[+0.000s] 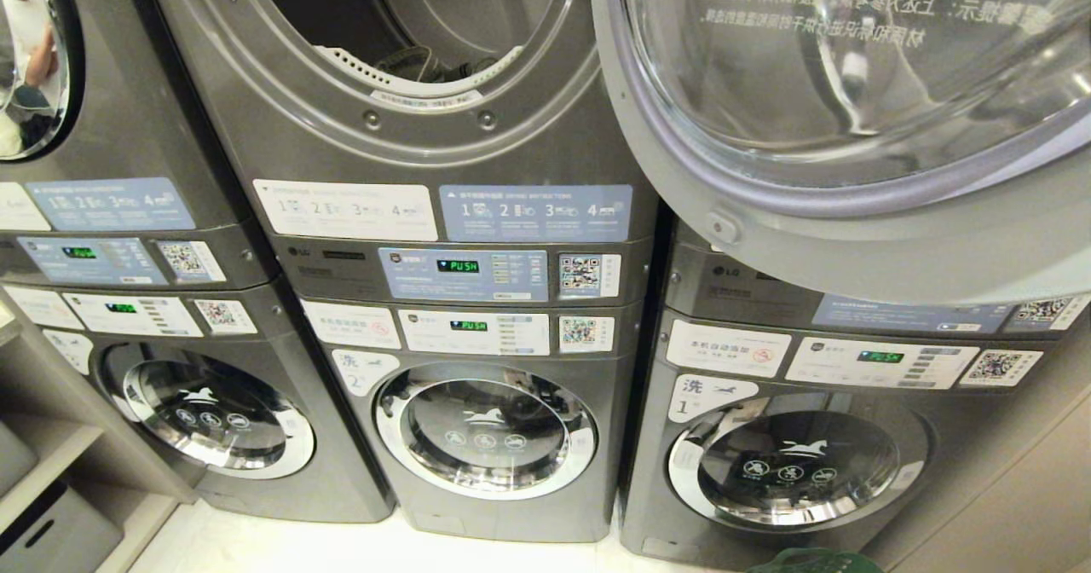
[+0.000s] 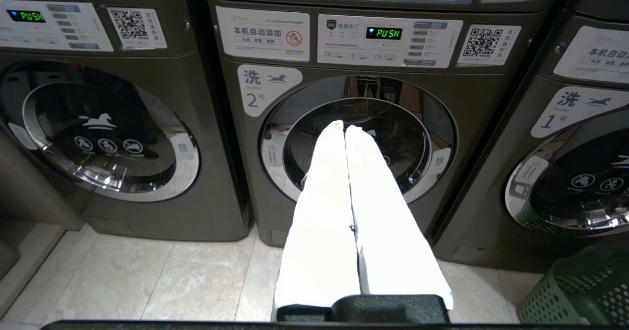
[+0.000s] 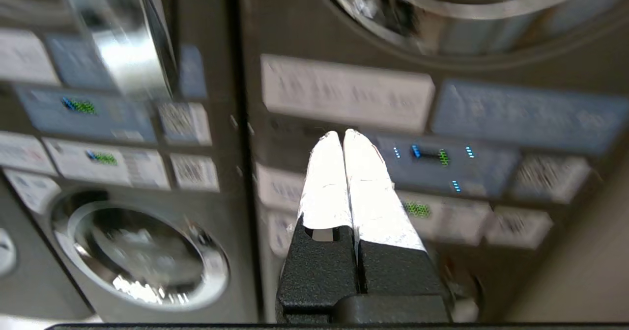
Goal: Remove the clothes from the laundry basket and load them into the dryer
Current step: Close the dryer
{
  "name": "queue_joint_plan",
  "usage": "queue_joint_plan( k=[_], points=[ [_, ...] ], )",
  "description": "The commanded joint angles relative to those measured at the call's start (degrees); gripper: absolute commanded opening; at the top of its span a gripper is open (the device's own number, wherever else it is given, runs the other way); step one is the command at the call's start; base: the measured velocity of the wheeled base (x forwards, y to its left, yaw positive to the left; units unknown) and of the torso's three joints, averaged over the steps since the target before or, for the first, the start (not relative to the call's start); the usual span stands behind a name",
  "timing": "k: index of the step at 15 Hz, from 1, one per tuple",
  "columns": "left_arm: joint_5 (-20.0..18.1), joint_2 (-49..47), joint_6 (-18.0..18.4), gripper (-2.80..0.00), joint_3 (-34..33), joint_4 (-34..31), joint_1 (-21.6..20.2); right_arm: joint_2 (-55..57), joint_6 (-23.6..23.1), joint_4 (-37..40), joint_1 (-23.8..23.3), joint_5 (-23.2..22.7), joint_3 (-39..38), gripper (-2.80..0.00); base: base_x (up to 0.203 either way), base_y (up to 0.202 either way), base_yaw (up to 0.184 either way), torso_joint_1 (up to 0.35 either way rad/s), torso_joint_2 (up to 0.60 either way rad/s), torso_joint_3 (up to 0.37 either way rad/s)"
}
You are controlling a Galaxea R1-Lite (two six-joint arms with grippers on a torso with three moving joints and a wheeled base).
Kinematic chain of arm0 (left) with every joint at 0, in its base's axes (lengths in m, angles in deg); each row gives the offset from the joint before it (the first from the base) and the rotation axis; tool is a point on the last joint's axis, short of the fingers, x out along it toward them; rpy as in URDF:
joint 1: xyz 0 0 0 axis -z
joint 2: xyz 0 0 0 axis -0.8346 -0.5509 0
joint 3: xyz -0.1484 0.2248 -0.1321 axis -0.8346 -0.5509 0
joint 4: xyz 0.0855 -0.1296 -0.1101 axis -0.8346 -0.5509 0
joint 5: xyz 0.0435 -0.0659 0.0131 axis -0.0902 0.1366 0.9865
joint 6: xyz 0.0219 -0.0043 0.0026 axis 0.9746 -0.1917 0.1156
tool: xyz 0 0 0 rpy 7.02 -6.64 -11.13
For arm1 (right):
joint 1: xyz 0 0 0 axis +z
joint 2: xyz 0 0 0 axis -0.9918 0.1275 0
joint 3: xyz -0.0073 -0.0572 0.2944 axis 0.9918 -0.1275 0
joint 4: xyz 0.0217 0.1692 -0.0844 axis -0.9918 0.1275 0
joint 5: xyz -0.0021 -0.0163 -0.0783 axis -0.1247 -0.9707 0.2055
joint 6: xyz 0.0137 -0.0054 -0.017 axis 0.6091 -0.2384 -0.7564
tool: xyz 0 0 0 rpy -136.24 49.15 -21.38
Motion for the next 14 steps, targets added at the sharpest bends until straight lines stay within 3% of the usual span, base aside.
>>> queue_joint_plan(
  k=[1, 2, 7, 11, 14],
  points=[
    [0.0, 0.0, 0.0, -2.8, 0.0, 0.0, 0.0, 11.5, 0.5, -7.0, 0.0, -5.1, 3.6, -2.8, 0.0, 0.0, 0.0, 0.0, 0.0, 0.0],
    [0.0, 0.0, 0.0, -2.8, 0.0, 0.0, 0.0, 12.3, 0.6, -9.0, 0.0, -8.7, 4.3, -2.8, 0.0, 0.0, 0.0, 0.0, 0.0, 0.0],
    [0.1, 0.0, -0.1, -2.8, 0.0, 0.0, 0.0, 12.3, 0.8, -9.6, 0.0, -16.2, 5.4, -2.8, 0.0, 0.0, 0.0, 0.0, 0.0, 0.0],
    [0.1, 0.0, -0.1, -2.8, 0.0, 0.0, 0.0, 15.1, 0.7, -14.4, 0.1, -18.5, 5.4, -2.8, 0.0, 0.0, 0.0, 0.0, 0.0, 0.0],
    [0.1, 0.0, -0.1, -2.8, 0.0, 0.0, 0.0, 15.7, 0.8, -16.1, 0.1, -23.5, 5.5, -2.8, 0.0, 0.0, 0.0, 0.0, 0.0, 0.0]
  ],
)
